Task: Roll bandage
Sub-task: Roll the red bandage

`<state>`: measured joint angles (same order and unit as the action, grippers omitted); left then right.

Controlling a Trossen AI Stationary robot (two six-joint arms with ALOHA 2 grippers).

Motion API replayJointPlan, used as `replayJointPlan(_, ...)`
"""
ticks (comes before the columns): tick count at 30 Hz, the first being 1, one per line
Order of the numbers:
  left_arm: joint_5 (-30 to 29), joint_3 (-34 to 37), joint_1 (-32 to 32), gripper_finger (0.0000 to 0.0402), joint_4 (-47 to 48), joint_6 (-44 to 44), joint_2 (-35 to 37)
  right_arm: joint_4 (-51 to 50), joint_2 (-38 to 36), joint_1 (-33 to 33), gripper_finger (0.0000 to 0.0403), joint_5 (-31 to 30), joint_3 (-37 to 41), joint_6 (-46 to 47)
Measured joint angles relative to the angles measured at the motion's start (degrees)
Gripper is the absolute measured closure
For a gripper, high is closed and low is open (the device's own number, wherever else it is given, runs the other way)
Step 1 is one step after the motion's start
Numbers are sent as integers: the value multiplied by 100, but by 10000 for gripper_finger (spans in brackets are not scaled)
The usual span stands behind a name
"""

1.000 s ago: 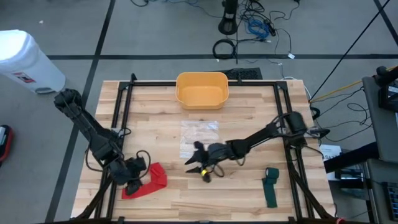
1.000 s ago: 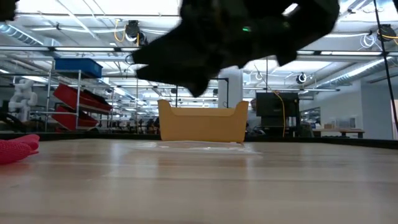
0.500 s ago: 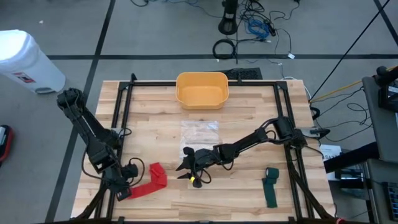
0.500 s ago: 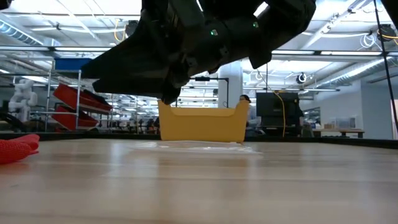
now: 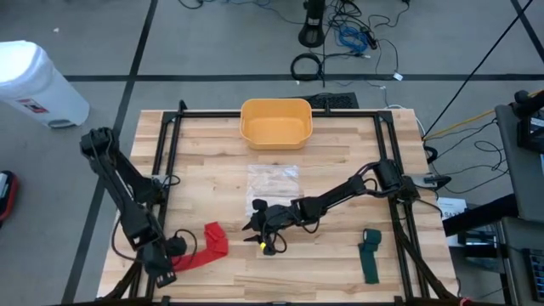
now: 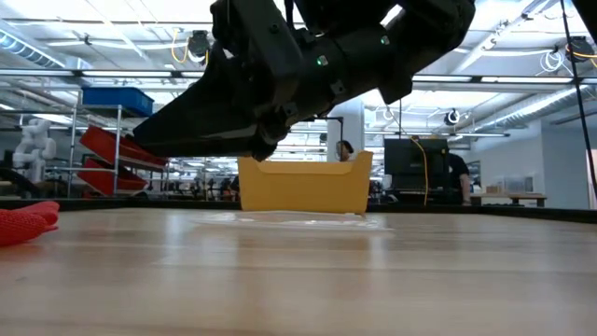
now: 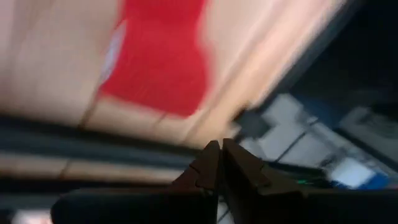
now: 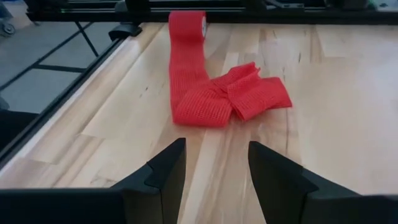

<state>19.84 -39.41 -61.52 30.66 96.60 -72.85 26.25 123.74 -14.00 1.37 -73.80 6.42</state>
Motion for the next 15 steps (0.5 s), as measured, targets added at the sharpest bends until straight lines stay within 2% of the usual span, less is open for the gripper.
replayJointPlan(2,200,3,-61,377,197,211,-146,21,0,0,243,-10,0,-24)
replayJointPlan(6,188,45,-68,377,355,192,-424,9,0,-16,243,-153,0,-28)
replayJointPlan(9,-28,54,12,377,337,-84,-609,-61,-2,-55,243,-326,0,-106)
replayJointPlan(15,-100,44,220,377,526,-694,-848,-164,-7,-114,243,-472,0,-114)
